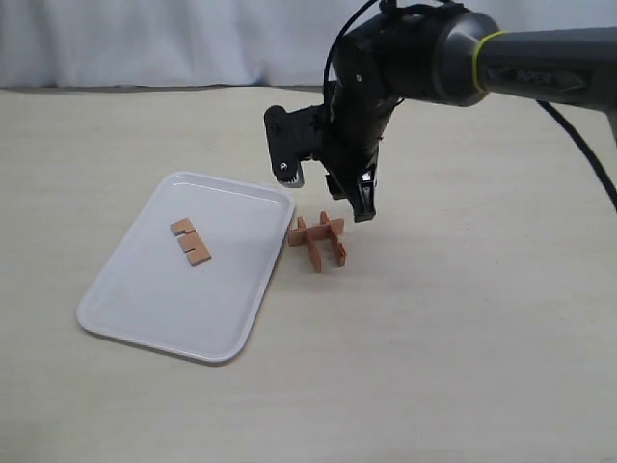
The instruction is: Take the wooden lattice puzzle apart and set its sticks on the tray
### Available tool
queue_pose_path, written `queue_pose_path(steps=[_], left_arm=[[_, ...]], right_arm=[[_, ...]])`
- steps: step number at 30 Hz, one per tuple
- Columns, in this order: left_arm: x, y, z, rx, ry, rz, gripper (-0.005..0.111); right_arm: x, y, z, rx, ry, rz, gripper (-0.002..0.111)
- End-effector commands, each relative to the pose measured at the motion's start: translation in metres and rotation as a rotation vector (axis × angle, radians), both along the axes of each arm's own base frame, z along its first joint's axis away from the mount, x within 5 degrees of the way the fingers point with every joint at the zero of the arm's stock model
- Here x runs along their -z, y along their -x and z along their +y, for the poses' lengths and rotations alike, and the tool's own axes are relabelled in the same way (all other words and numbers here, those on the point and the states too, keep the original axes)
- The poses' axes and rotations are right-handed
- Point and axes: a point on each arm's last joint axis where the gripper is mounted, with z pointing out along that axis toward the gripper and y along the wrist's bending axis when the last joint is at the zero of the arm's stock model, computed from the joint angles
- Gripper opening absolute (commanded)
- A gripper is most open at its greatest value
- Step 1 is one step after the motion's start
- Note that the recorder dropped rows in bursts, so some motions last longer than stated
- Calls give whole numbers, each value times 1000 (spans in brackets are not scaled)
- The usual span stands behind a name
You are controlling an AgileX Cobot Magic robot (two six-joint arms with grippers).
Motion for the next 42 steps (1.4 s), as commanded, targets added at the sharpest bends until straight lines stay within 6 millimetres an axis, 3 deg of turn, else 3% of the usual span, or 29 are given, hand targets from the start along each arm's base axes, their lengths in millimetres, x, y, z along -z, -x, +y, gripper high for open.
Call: queue_pose_path(steps=[1,7,17,25,30,38,42], left_arm=[[-1,0,0,0,-2,-16,0],[-1,0,0,0,-2,-16,0],[-1,0,0,0,1,-16,0],[-1,0,0,0,1,-16,0],[-1,0,0,0,1,-16,0],[-1,0,0,0,1,-16,0],[-1,0,0,0,1,-16,0]], right_arm=[[17,0,-6,-6,69,54,47],[41,3,-7,-53,115,158,47],[45,4,-2,-93,76,171,45],[51,4,-1,-114,68,193,32],[51,4,-1,-89,61,192,6],[48,5,-1,-39,42,184,5],[37,5,-1,-34,36,162,5]])
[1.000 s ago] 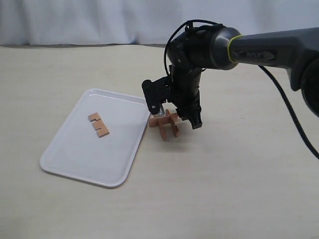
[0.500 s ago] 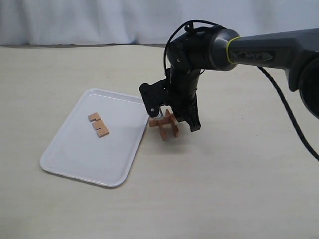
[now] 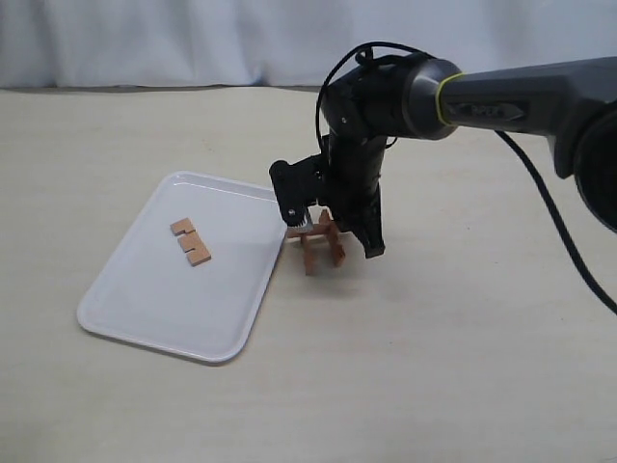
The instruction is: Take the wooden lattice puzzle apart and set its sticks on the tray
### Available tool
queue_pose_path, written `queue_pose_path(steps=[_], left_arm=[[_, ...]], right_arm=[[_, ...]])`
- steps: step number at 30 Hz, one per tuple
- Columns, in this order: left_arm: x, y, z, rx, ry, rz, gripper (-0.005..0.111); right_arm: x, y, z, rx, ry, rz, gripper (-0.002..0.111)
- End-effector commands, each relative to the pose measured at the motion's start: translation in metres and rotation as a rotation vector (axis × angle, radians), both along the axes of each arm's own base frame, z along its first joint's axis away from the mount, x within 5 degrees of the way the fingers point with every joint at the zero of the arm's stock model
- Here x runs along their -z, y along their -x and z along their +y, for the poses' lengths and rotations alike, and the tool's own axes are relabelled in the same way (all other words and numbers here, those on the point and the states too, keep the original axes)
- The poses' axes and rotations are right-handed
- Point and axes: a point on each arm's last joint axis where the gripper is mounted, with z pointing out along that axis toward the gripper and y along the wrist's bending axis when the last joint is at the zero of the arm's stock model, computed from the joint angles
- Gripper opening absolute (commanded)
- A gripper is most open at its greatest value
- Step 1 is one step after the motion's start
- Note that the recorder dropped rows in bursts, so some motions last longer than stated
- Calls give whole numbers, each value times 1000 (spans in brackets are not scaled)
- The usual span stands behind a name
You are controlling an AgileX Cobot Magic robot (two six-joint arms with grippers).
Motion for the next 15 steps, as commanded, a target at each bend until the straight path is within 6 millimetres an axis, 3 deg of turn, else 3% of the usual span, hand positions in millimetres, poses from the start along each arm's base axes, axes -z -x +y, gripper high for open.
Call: queue_pose_path(steps=[1,8,12,15], left_arm=[[-1,0,0,0,1,-16,0],[-1,0,0,0,-2,-16,0],[-1,0,0,0,-2,-16,0],[-1,0,0,0,-2,-16,0]], right_arm=[[-16,2,-1,17,-17,-26,5],[-46,5,1,32,-67,-87,5],[-61,6,19,139,-316,-114,5],[-70,1,38,284,-597,-138,5]])
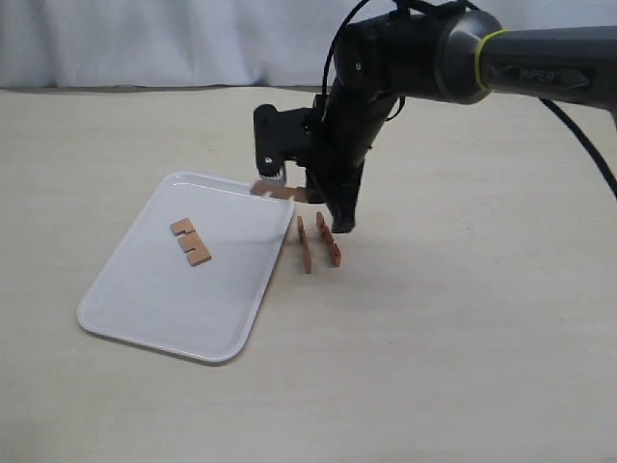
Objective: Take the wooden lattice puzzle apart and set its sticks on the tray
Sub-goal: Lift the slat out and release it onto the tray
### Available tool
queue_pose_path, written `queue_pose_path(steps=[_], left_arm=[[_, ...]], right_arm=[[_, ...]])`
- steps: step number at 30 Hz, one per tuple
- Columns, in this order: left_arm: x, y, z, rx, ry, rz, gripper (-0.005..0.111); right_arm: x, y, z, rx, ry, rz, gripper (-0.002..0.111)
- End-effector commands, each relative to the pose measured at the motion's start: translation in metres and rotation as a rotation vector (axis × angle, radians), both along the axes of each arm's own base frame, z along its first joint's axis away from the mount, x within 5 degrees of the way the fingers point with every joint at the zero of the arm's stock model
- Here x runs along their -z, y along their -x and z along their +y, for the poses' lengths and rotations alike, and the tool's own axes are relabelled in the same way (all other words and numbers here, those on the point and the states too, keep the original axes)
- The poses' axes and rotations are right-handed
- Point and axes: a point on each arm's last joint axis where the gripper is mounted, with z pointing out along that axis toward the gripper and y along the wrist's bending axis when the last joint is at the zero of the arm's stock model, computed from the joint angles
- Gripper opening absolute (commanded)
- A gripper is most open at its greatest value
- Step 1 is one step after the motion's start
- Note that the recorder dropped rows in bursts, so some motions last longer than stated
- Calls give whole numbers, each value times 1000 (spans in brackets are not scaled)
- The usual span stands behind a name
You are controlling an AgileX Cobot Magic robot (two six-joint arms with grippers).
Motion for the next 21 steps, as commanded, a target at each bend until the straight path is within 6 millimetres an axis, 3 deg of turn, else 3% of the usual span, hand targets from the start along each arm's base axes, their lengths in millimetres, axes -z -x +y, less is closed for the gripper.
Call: queue_pose_path(steps=[1,4,6,10,13,18,21], left_arm=[[-1,0,0,0,-2,-16,0],[-1,0,0,0,-2,-16,0],[-1,0,0,0,-2,-16,0],[-1,0,0,0,-2,-16,0],[-1,0,0,0,-2,-16,0],[-1,0,0,0,-2,-16,0],[-1,0,0,0,-2,-16,0]], right_arm=[[-18,-5,25,197,-402,-31,5],[-14,-10,43,367,-704,73,5],[-5,-13,52,386,-795,115,5],[14,-9,64,230,-686,82,9],[20,-5,72,171,-606,59,25],[4,-4,72,186,-569,3,50],[-11,-1,64,160,-483,-39,50]])
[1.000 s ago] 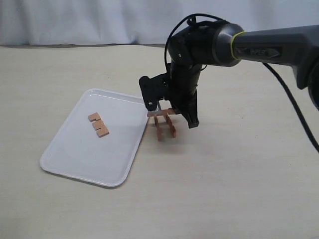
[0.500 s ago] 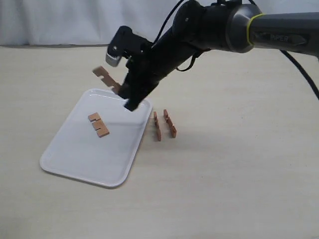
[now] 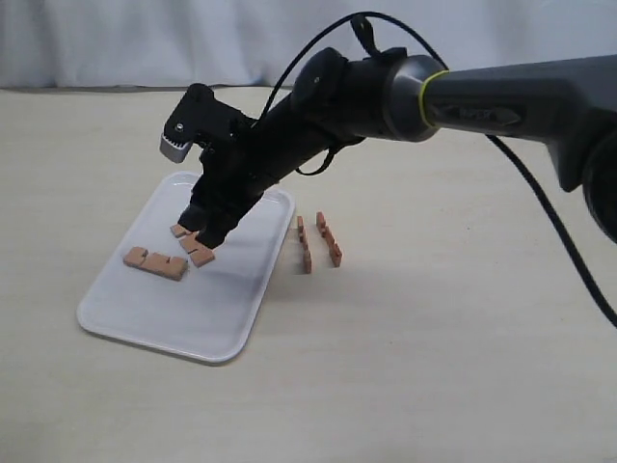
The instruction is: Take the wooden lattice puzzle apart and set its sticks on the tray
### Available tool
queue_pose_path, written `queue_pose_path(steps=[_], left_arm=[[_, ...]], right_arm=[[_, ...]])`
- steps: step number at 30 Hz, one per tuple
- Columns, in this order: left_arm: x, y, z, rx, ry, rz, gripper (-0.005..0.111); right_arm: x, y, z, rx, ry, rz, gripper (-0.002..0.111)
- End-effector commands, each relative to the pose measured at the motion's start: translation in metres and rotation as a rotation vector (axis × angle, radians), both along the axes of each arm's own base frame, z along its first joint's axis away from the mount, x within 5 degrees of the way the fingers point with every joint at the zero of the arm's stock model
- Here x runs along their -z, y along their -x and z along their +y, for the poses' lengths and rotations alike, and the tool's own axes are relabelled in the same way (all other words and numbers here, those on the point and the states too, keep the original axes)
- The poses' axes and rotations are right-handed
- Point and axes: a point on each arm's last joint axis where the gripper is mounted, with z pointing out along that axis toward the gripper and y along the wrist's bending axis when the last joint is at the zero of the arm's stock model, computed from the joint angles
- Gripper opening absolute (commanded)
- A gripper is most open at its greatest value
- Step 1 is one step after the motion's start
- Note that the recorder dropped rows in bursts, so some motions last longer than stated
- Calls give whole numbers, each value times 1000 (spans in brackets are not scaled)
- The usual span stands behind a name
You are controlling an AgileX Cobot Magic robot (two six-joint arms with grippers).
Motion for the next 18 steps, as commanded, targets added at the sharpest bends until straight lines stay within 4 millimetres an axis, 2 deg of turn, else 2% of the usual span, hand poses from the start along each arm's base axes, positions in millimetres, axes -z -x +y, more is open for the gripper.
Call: queue_pose_path(steps=[1,5,9,12,18], left_arm=[[-1,0,0,0,0,-16,0],[-1,0,0,0,0,-16,0],[-1,0,0,0,0,-16,0],[-1,0,0,0,0,-16,0],[-1,0,0,0,0,-16,0]], right_arm=[[-30,3,-13,6,124,-80,49],[-48,4,-35,184,274,-86,49],[-51,-2,-59,593,281,-14,49],[-40,-3,-70,729,310,50,49],[-8,2,-77,747,436,201,49]])
